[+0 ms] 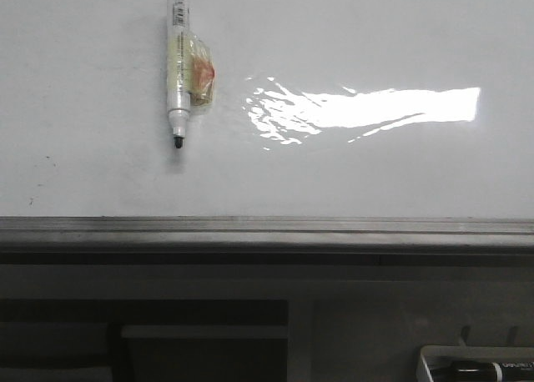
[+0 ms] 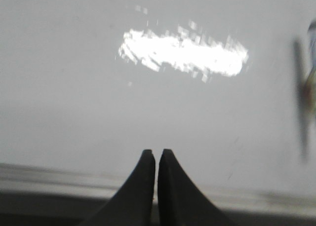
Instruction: Write number 5 on whiteboard
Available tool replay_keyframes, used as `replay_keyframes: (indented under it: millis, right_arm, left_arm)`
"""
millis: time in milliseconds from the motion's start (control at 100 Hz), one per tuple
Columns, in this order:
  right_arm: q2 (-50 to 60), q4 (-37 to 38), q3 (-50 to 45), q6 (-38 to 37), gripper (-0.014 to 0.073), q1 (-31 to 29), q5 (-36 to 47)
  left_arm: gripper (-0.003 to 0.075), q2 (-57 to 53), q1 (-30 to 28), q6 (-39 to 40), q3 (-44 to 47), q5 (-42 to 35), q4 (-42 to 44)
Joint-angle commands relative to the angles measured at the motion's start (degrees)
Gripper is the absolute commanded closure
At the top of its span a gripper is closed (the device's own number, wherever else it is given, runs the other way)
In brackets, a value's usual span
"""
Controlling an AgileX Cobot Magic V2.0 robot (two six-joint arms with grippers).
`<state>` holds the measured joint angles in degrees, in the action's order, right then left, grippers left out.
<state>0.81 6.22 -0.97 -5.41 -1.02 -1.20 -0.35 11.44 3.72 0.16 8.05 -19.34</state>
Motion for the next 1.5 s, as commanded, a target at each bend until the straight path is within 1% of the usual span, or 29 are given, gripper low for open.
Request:
replay_keyframes:
  millis: [0,40,70,130,200,230,300,320,360,450,540,630,680,730,790,850,910,920,960,980,1030,1100,1150,1240,1380,1490]
  right_arm:
    - [0.8,-2.06,-1.23,-0.69,0.0655,-0.35,18.84]
    - [0.8,-2.06,-1.23,-1.82,0.0655,-0.35,23.83]
    - [0.8,-3.05,-1.23,-4.26,0.0655,-0.35,26.44]
    - [0.8,-5.9,-1.1,-7.26,0.0655,-0.35,27.35]
    - [0.8,-10.52,-0.7,-9.34,0.0655,-0.35,20.42]
    - [0.8,-12.9,-0.33,-10.99,0.0655,-0.35,14.81]
    - [0.8,-16.99,0.58,-11.12,0.0655,-0.35,5.18]
    - [0.8,-17.8,0.84,-11.17,0.0655,-0.35,3.6]
    - [0.8,-18.98,0.97,-11.27,0.0655,-0.35,3.1]
    - [0.8,-20.84,2.28,-11.26,0.0655,-0.35,3.62]
    - [0.09,-20.1,5.65,-11.26,0.0655,-0.35,-0.93]
    - [-1.89,-17.23,9.07,-11.26,0.0655,-0.35,-4.94]
    - [-3.27,-15.31,10.94,-11.16,0.0655,-0.24,-6.33]
    - [-4.72,-12.98,12.97,-10.55,0.0654,-0.02,-7.93]
    - [-6.45,-12.29,15.51,-6.74,0.0643,0.93,-10.37]
    - [-8.61,-12.29,18.5,-2.41,0.0592,2.21,-13.13]
    - [-11.02,-12.29,21.43,0.08,0.0505,3.7,-16.53]
    - [-11.3,-12.29,21.72,0.28,0.0479,4.11,-16.88]
    - [-13.11,-12.29,23.33,1.59,0.0393,5.15,-18.74]
    - [-14.01,-12.29,24.06,1.59,0.0363,5.78,-19.49]
    - [-16.11,-12.29,25.52,1.59,0.0253,7.13,-20.72]
    - [-18.69,-12.29,26.73,1.59,0.0161,8.88,-20.88]
    - [-20.14,-12.29,26.83,1.59,0.0141,9.92,-20.02]
    - [-22.26,-12.29,26.83,1.59,0.0141,11.35,-18.75]
    - [-24.41,-12.29,26.83,1.59,0.0141,12.81,-17.4]
    - [-25.48,-12.29,26.83,1.59,0.0141,13.29,-16.12]
  left_arm:
    - [0.0741,-1.58,-0.13,0.5,1.06,-11.4,-12.57]
    - [0.0741,-1.58,-0.13,0.5,1.06,-13.92,-15.91]
    - [0.0741,-1.58,-0.13,0.5,1.06,-15.26,-17.7]
    - [0.0741,-1.58,-0.13,0.5,1.06,-16.2,-19.48]
    - [0.0741,-1.58,-0.13,0.5,1.06,-15.94,-20.37]
    - [0.0741,-1.58,-0.13,0.5,1.06,-16.05,-20.5]
    - [0.0741,-1.58,-0.13,0.5,0.82,-16.54,-20.5]
    - [0.0741,-1.58,-0.13,0.5,0.65,-16.54,-20.27]
    - [0.0741,-1.58,-0.13,0.5,0.09,-15.71,-19.7]
    - [0.0741,-0.02,-0.13,0.5,-2.63,-10.64,-16.47]
    - [0.0741,4.23,-0.13,0.5,-7.28,-2.4,-10.67]
    - [0.0736,10.56,-0.13,0.09,-13.07,4.92,-3.81]
    - [0.0705,14.37,-0.13,0.09,-16.15,7.58,-0.76]
    - [0.0643,18.18,-0.13,-0.06,-19.12,9.61,1.27]
    - [0.0522,23.04,-0.13,-1.9,-22.49,11.63,1.78]
    - [0.0387,27.22,-0.13,-4.43,-25.09,13.66,1.11]
    - [0.0305,31.89,-0.13,-7.88,-27.68,16.51,-0.95]
    - [0.0294,32.39,-0.13,-8.33,-27.96,16.91,-1.68]
    - [0.0283,35.37,-0.13,-11.75,-29.61,19.1,-3.89]
    - [0.0283,36.79,-0.13,-13.66,-30.33,19.94,-5.5]
    - [0.0283,40.29,-0.13,-18.55,-31.92,21.22,-10.53]
    - [0.0284,43.65,0.25,-23.58,-33.46,21.6,-16.4]
    - [0.0287,46.03,1.26,-26.87,-34.51,21.33,-20.82]
    - [0.0305,49.9,3.87,-29.84,-36.49,21.09,-24.92]
    - [0.0321,55.58,10.47,-29.97,-39.36,19.2,-27.41]
    - [0.0321,59.05,16.51,-29.97,-40.71,14.29,-29.27]
